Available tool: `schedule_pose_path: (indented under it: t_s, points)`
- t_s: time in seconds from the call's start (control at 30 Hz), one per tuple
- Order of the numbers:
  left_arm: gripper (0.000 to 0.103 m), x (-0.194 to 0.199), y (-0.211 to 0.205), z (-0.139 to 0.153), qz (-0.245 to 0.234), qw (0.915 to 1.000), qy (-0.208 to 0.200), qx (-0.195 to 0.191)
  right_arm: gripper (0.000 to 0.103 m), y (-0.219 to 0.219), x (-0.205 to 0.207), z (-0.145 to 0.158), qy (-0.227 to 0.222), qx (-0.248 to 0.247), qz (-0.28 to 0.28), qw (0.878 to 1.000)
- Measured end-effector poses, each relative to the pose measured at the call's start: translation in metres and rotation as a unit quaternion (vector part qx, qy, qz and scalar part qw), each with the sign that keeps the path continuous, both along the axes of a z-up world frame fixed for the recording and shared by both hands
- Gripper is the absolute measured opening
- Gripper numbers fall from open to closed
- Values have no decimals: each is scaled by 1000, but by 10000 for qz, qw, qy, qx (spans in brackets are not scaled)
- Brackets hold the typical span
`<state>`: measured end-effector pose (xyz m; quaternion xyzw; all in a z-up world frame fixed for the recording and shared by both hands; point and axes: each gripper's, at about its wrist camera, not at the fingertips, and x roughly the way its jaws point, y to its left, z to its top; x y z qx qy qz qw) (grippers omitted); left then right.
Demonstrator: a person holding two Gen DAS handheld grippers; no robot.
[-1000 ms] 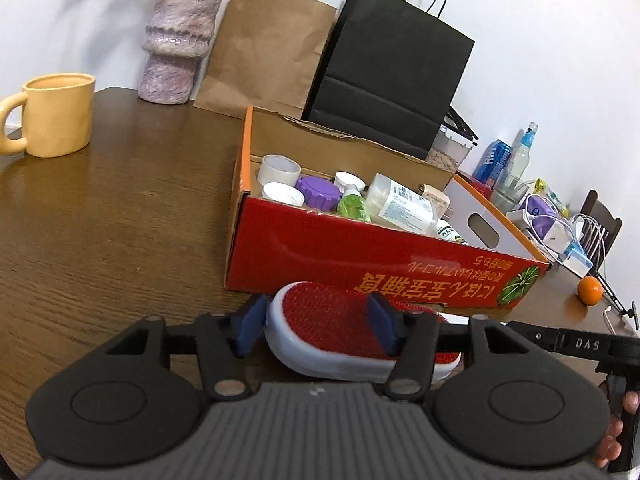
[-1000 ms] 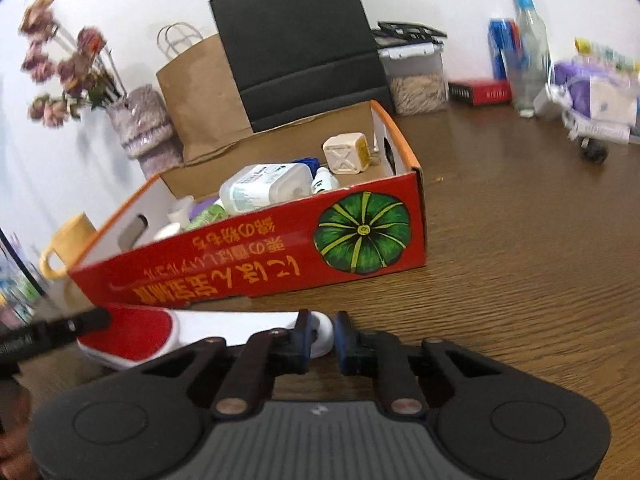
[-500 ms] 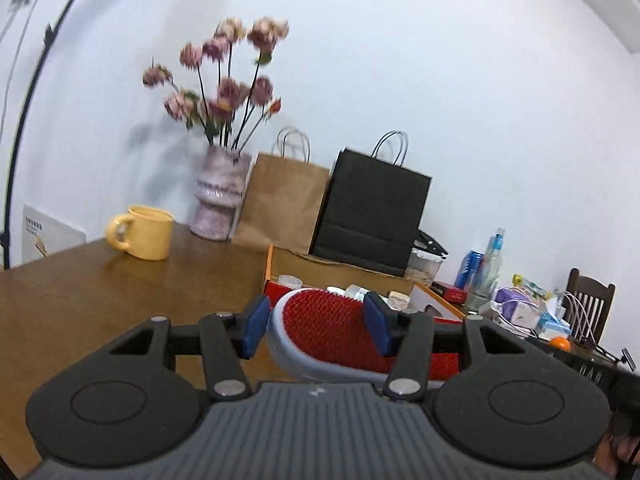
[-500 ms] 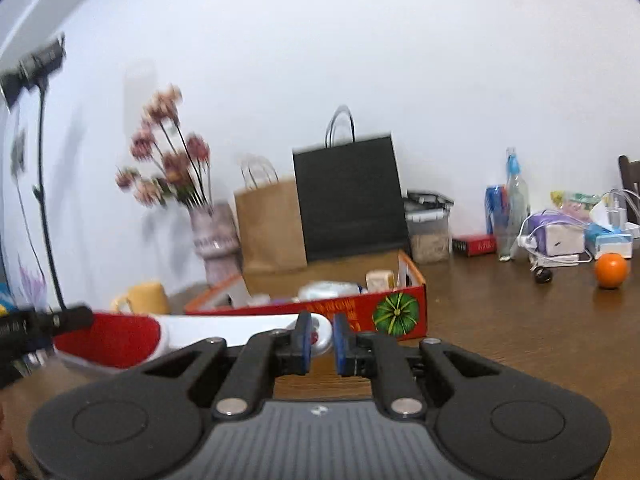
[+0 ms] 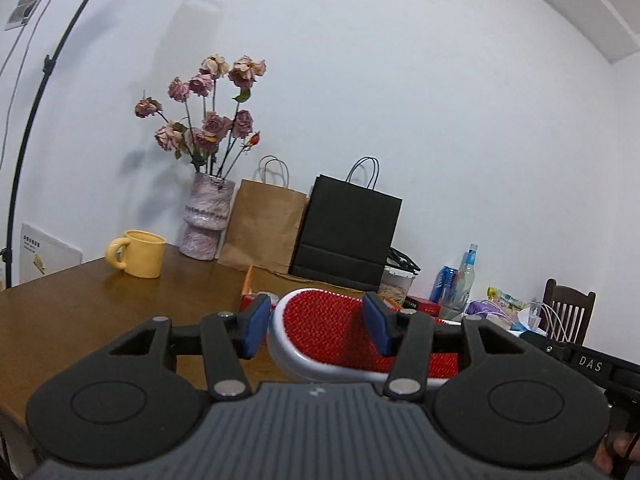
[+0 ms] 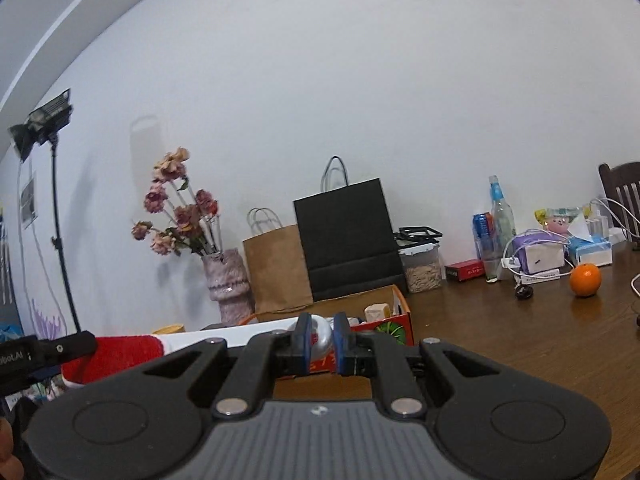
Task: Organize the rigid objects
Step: 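Carry the lint brush over the red box with the left tool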
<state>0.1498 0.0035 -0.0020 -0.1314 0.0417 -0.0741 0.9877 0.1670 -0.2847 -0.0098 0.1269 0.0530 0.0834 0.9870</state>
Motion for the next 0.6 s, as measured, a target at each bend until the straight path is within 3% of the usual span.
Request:
schedule_pose_path:
  t_s: [0.17,0.3,0.47,0.6]
  points:
    - [49,59,-7,23,-196,9998,70,38,12,-20,52,15,191,396,-31,9990]
    - [46,128,-14,52,-380,9991,166,-4,12,-29,119,41,281,422,-156,9986]
    - [45,220,-21,67,-308,9962,779,-224,12,-32,218,58,830,293,-212,9959]
    - [44,280,-24,56,-406,9913,1252,-39,12,-29,279,50,1324,93,-201,9910]
